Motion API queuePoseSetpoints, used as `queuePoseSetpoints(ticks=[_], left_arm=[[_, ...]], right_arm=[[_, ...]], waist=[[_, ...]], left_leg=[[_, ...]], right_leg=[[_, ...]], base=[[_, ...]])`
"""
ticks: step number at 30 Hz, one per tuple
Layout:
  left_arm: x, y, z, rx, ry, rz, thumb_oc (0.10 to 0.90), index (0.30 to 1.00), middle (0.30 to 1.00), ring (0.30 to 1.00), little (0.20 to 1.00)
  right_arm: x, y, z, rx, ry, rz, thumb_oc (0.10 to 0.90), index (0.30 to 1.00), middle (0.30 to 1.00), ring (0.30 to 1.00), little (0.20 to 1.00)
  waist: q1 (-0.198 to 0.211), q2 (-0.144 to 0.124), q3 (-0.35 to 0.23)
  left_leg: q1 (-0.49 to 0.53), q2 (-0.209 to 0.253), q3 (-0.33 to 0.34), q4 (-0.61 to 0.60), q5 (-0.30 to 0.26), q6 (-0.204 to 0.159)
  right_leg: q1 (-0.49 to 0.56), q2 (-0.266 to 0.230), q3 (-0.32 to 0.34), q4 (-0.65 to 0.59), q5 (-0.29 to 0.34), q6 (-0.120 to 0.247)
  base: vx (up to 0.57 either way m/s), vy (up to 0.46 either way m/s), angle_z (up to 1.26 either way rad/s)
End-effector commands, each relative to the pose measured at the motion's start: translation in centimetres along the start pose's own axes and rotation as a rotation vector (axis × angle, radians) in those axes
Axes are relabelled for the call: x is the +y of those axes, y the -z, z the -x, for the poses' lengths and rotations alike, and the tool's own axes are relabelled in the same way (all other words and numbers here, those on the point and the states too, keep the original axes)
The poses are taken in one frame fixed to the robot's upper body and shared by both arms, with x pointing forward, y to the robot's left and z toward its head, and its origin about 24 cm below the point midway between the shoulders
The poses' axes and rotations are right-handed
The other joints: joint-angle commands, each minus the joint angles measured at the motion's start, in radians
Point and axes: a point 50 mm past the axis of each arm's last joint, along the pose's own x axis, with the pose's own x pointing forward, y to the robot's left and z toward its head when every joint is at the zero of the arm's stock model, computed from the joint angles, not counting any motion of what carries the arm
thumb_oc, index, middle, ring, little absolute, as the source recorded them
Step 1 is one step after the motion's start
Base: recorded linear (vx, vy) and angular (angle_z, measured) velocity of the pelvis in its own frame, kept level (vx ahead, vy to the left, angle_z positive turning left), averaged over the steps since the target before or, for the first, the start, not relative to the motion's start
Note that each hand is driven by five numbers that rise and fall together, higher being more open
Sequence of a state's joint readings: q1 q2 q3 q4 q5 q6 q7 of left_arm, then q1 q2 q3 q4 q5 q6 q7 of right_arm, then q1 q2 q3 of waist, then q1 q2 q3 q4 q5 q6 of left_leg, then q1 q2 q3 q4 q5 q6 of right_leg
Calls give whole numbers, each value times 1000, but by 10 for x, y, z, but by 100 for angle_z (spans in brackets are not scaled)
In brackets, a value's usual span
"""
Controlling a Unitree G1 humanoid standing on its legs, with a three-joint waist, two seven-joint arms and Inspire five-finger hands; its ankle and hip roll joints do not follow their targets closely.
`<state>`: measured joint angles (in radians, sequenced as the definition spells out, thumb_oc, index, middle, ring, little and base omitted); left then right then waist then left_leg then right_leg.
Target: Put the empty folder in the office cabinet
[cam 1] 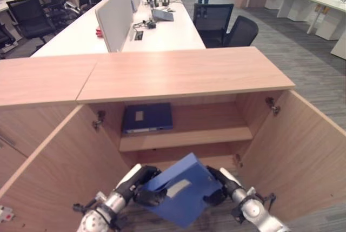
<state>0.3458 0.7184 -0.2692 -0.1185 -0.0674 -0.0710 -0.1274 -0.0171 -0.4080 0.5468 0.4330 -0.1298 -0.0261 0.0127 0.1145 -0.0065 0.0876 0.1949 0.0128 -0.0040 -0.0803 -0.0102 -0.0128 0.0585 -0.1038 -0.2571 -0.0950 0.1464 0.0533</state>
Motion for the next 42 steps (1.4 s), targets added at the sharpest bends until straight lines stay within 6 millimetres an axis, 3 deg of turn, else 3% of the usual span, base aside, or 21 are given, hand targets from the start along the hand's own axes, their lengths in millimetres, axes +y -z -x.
queuePoseSetpoints(ticks=[1,4,12,15,19,24,25,26,27,31,34,35,41,42], left_arm=[[21,-94,-15,-490,-47,-61,400,300,300,300,300],[21,-111,-15,-568,-4,-62,400,300,300,300,300],[22,-152,-15,-709,232,-63,400,300,300,300,300],[23,-158,-16,-728,265,-57,400,300,300,300,300],[20,-173,-19,-764,364,-30,400,300,300,300,300],[21,-173,-26,-756,392,56,400,300,300,300,300],[22,-173,-27,-764,389,105,400,300,300,300,300],[22,-173,-27,-764,389,106,400,300,300,300,300],[23,-172,-28,-764,385,126,400,300,300,300,300],[28,-166,-31,-752,369,196,400,300,300,300,300],[29,-156,-34,-714,375,228,400,300,300,300,300],[26,-147,-40,-683,385,266,400,300,300,300,300],[13,-132,-48,-632,428,334,400,300,300,300,300],[12,-127,-49,-613,416,343,499,448,448,448,448]], right_arm=[[-8,-72,-16,-311,-26,115,800,900,900,900,900],[-15,-86,-18,-360,-21,224,800,900,900,900,900],[-39,-125,-32,-453,24,306,800,900,900,900,900],[-42,-132,-37,-459,32,303,800,900,900,900,900],[-30,-134,-45,-444,-13,254,800,900,900,900,900],[-16,-129,-48,-420,-70,218,800,900,900,900,900],[-8,-124,-49,-404,-104,164,590,585,585,585,585],[-7,-124,-49,-404,-105,164,533,500,500,500,500],[-3,-121,-49,-392,-123,124,400,300,300,300,300],[33,-89,-44,-270,-285,-300,400,300,300,300,300],[63,-78,-38,-198,-434,-655,400,300,300,300,300],[82,-74,-33,-151,-521,-921,400,300,300,300,300],[97,-74,-25,-144,-603,-1160,400,300,300,300,300],[97,-74,-23,-150,-600,-1189,400,300,300,300,300]], waist=[[-9,-31,-32],[-8,-29,-38],[-9,-26,-54],[-6,-27,-56],[-10,-26,-58],[-15,-28,-59],[-16,-28,-58],[-17,-28,-59],[-18,-28,-59],[-21,-32,-60],[-13,-37,-59],[-6,-42,-54],[-3,-47,-49],[-3,-47,-48]], left_leg=[[-39,-28,-73,-7,-39,3],[-36,-28,-72,-7,-41,2],[-26,-26,-67,-7,-45,-1],[-23,-26,-67,-7,-45,-2],[-23,-27,-65,-7,-45,-4],[-22,-27,-65,-7,-46,-5],[-21,-27,-65,-7,-46,-6],[-21,-27,-65,-7,-46,-6],[-21,-27,-65,-7,-45,-6],[-21,-28,-60,-7,-44,-8],[-21,-27,-59,-7,-42,-13],[-21,-27,-60,-7,-39,-16],[-27,-27,-62,-7,-36,-17],[-27,-27,-62,-7,-36,-17]], right_leg=[[65,-22,-14,8,-95,66],[66,-21,-12,8,-96,66],[76,-21,-7,8,-94,67],[79,-20,-6,8,-94,67],[82,-20,-4,8,-93,67],[85,-21,-5,8,-92,67],[86,-21,-5,8,-92,66],[86,-21,-5,8,-92,66],[86,-21,-5,8,-92,66],[87,-23,-8,8,-92,68],[86,-25,-11,8,-91,69],[85,-26,-14,8,-88,69],[81,-26,-16,8,-87,68],[80,-27,-16,8,-87,68]], base=[[0,0,0],[0,0,0],[0,0,0],[0,0,0],[0,0,0],[0,0,0],[0,0,0],[0,0,0],[0,0,0],[0,0,0],[0,0,0],[0,0,0],[0,0,0],[0,0,0]])
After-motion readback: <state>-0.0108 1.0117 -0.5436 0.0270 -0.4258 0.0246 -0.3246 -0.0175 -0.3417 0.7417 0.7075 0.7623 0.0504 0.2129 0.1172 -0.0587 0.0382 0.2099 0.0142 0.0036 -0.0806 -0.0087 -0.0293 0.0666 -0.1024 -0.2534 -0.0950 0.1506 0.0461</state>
